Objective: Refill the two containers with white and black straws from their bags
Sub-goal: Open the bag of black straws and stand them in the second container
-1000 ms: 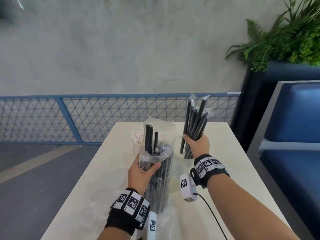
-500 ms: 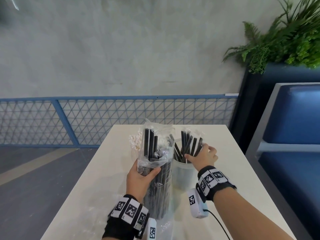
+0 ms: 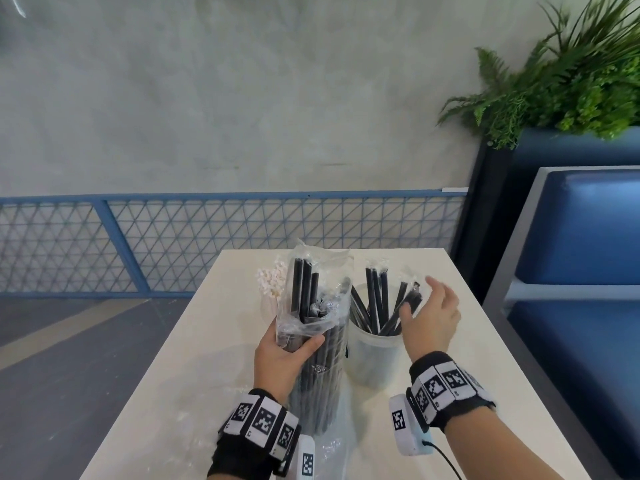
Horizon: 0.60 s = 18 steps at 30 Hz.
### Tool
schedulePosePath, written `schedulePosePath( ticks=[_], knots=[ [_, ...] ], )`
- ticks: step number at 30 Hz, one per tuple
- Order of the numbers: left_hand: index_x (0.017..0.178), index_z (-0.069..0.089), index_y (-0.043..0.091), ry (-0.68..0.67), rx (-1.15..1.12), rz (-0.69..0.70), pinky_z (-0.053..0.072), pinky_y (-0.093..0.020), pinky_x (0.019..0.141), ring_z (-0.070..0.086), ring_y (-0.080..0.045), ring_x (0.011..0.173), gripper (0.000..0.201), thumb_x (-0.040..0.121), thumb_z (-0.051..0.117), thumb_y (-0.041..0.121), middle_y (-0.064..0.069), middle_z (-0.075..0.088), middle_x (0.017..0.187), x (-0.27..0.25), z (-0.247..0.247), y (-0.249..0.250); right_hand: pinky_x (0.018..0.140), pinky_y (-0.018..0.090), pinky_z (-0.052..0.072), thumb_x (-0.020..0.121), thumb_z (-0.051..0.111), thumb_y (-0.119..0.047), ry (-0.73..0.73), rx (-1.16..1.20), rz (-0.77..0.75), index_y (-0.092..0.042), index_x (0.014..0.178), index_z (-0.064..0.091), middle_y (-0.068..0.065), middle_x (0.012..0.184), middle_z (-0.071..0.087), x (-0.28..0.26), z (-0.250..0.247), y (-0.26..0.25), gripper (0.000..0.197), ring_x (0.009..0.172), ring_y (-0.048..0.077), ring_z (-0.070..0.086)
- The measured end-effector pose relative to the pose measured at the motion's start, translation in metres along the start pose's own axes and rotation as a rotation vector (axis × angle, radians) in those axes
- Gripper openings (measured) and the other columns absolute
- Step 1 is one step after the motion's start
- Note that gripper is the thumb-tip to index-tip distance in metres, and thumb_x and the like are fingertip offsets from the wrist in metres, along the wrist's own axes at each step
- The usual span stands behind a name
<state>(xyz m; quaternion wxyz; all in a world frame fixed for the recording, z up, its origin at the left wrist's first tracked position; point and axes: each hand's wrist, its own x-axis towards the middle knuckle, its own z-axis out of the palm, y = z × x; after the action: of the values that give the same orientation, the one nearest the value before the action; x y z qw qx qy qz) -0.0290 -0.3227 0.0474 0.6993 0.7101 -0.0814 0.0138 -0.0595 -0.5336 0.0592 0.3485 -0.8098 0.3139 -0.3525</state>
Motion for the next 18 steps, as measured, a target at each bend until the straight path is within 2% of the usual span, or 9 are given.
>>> schedulePosePath(
  ticks=[1,3,5,6,8,10,12,15,18],
  knots=[
    [0.112,0.062,0.014,-0.002,0.011,0.002,0.051,-0.007,0.074,0.065,-0.003,0.093,0.051,0.066,0.083,0.010,0.004,0.071,0.101,0.000,0.000,-0.001,0.095,0.038,0.038,0.080,0.061,-0.006,0.080,0.076,-0.139,-0.012,0.124,0.050,0.011,0.130,0.044,-0.005,-0.004,-0.011,0.046,0.108,0.032,0.045],
    [0.111,0.063,0.016,-0.008,0.023,0.000,0.051,-0.009,0.075,0.066,-0.001,0.092,0.052,0.064,0.084,0.012,0.007,0.071,0.100,0.000,0.000,-0.001,0.080,0.029,0.043,0.082,0.059,-0.007,0.040,0.217,-0.332,-0.015,0.111,0.055,0.001,0.112,0.051,-0.014,-0.010,-0.032,0.030,0.086,0.020,0.052],
    [0.110,0.063,0.017,-0.012,0.009,0.007,0.051,-0.008,0.074,0.066,0.004,0.088,0.051,0.064,0.084,0.011,0.008,0.071,0.099,0.000,0.000,-0.003,0.067,0.023,0.041,0.086,0.058,-0.016,-0.145,0.278,-0.334,-0.018,0.106,0.054,-0.003,0.097,0.055,-0.025,-0.009,-0.050,0.020,0.070,0.010,0.051],
    [0.110,0.063,0.016,-0.013,0.004,0.010,0.052,-0.009,0.075,0.066,0.003,0.088,0.050,0.064,0.084,0.011,0.007,0.071,0.099,0.000,0.000,-0.003,0.066,0.021,0.040,0.087,0.058,-0.026,-0.247,0.272,-0.288,-0.019,0.107,0.052,-0.002,0.096,0.056,-0.028,-0.006,-0.054,0.022,0.070,0.008,0.052],
    [0.111,0.063,0.016,-0.021,-0.003,0.011,0.053,-0.015,0.079,0.067,-0.004,0.093,0.051,0.065,0.083,0.011,0.004,0.072,0.101,0.001,-0.001,-0.005,0.073,0.022,0.043,0.084,0.057,-0.046,-0.424,0.209,-0.169,-0.017,0.113,0.048,0.000,0.103,0.056,-0.033,0.001,-0.057,0.042,0.083,0.011,0.056],
    [0.112,0.062,0.018,-0.035,-0.034,0.003,0.054,-0.027,0.085,0.068,-0.011,0.097,0.052,0.064,0.084,0.012,0.002,0.072,0.102,0.001,-0.002,-0.007,0.080,0.025,0.043,0.080,0.057,-0.056,-0.516,0.164,-0.104,-0.016,0.114,0.048,0.004,0.107,0.057,-0.037,0.009,-0.056,0.054,0.096,0.015,0.057],
    [0.112,0.062,0.019,-0.044,-0.059,0.010,0.053,-0.030,0.085,0.068,-0.013,0.097,0.053,0.064,0.083,0.011,0.002,0.073,0.101,0.000,-0.002,-0.007,0.085,0.026,0.044,0.077,0.057,-0.060,-0.539,0.160,-0.091,-0.015,0.116,0.048,0.003,0.110,0.058,-0.041,0.011,-0.058,0.060,0.101,0.016,0.056],
    [0.115,0.059,0.018,-0.063,-0.068,0.035,0.054,-0.023,0.080,0.069,-0.010,0.094,0.055,0.066,0.082,0.007,0.004,0.072,0.099,0.000,0.000,-0.007,0.090,0.026,0.042,0.077,0.054,-0.063,-0.569,0.173,-0.037,-0.013,0.123,0.046,0.003,0.117,0.055,-0.044,0.010,-0.069,0.068,0.107,0.015,0.054],
    [0.123,0.052,0.023,-0.102,-0.036,0.066,0.052,-0.029,0.091,0.064,-0.013,0.105,0.067,0.065,0.084,0.015,0.000,0.068,0.113,0.000,0.003,-0.009,0.091,0.024,0.040,0.078,0.062,-0.053,-0.602,0.147,-0.006,-0.010,0.129,0.041,0.005,0.124,0.052,-0.042,0.010,-0.076,0.069,0.113,0.017,0.052]
  ],
)
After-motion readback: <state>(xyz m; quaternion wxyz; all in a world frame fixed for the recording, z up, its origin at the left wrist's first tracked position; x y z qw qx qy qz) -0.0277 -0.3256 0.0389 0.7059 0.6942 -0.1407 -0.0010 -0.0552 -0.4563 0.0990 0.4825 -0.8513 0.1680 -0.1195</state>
